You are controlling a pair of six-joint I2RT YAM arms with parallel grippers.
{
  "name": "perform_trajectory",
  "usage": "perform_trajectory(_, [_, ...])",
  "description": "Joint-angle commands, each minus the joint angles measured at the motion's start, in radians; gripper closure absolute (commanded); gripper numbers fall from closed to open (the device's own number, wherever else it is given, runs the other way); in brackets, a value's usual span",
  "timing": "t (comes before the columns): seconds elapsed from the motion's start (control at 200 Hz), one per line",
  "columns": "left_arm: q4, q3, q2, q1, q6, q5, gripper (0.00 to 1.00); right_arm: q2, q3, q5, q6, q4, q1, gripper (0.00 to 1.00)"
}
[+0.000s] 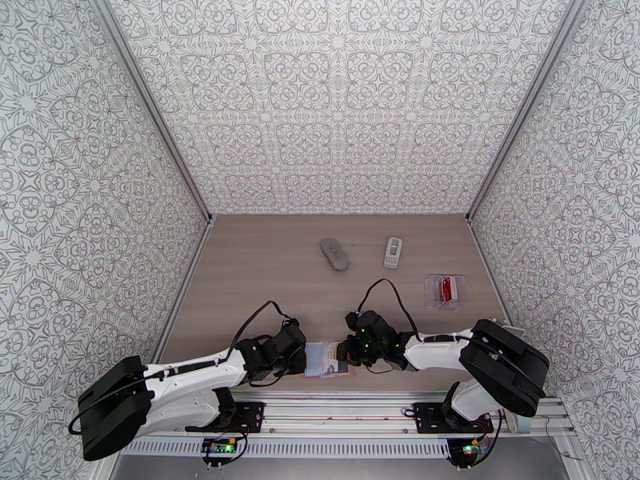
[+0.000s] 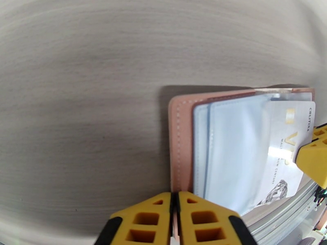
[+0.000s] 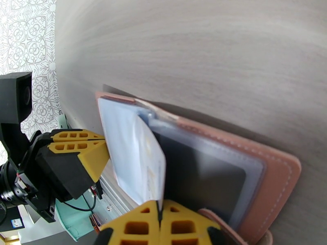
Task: Put the credit cards into the card holder
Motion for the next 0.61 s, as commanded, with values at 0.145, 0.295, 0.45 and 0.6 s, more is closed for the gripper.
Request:
perform_trajectory(0.145, [0.049, -0.005, 0.032, -0.011, 0.004, 0.014, 0.86, 0.051, -0.023, 0.025, 0.012, -0.031, 0.0, 1.0])
perform_trajectory(0.295, [0.049, -0.006, 0.033, -0.013, 0.004, 0.015, 0.86, 0.059, -0.017, 0.022, 0.013, -0.028, 0.003, 1.0])
perform_trajectory(0.45, [0.049, -0.007, 0.033, -0.015, 0.003, 0.013, 0.86, 0.068, -0.018, 0.021, 0.012, -0.025, 0.002, 1.0])
perform_trajectory(0.6, [0.048, -0.007, 0.033, -0.016, 0.003, 0.013, 0.86, 0.056, -0.017, 0.026, 0.009, -0.041, 0.002, 1.0])
